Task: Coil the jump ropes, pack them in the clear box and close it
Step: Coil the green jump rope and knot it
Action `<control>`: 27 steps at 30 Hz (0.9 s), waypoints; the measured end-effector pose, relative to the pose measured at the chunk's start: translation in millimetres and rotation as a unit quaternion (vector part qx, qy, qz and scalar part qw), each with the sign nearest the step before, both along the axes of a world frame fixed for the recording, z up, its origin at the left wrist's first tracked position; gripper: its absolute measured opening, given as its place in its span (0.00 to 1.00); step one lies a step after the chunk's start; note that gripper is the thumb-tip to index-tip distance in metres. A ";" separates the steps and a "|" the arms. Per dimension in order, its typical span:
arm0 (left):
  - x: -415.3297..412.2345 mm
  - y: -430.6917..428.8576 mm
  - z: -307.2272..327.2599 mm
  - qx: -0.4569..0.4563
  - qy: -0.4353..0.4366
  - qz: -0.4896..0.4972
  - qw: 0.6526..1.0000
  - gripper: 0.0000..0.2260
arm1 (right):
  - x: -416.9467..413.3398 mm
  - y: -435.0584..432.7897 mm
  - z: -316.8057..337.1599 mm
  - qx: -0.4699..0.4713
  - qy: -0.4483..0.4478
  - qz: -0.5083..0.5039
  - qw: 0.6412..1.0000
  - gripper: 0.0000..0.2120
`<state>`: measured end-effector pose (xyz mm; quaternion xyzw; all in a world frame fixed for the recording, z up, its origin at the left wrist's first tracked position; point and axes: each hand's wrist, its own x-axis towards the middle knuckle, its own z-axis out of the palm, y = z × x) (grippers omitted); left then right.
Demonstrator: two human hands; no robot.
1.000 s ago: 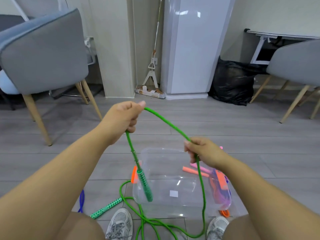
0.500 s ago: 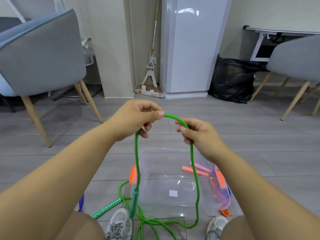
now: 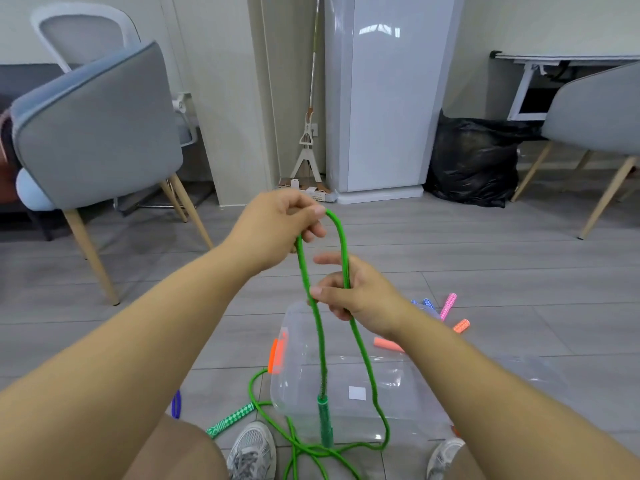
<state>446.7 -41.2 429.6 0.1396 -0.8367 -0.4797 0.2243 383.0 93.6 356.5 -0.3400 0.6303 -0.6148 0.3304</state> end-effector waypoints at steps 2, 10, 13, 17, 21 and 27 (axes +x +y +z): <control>2.1 -9.7 0.6 0.028 0.019 0.046 0.998 0.06 | -2.9 5.7 -1.7 0.008 -0.008 -0.002 1.000 0.19; 11.3 -7.0 -2.4 0.271 0.035 0.045 0.961 0.06 | 6.0 -0.8 -18.6 0.095 0.159 -0.057 0.981 0.22; 11.2 -1.7 -3.5 0.308 0.050 0.014 0.950 0.07 | 7.4 -4.4 -21.5 0.094 0.146 -0.033 0.984 0.14; 10.1 -14.9 -2.9 0.322 0.090 0.086 0.938 0.07 | -2.9 1.5 -23.4 0.086 0.171 -0.062 0.980 0.06; 10.3 -39.4 -10.7 0.283 0.059 0.170 0.942 0.07 | -18.2 17.4 -26.4 0.127 0.217 -0.093 0.963 0.09; 1.1 -10.2 -37.9 0.271 0.013 0.109 0.956 0.12 | -9.6 10.8 -27.7 0.036 0.057 -0.094 0.993 0.12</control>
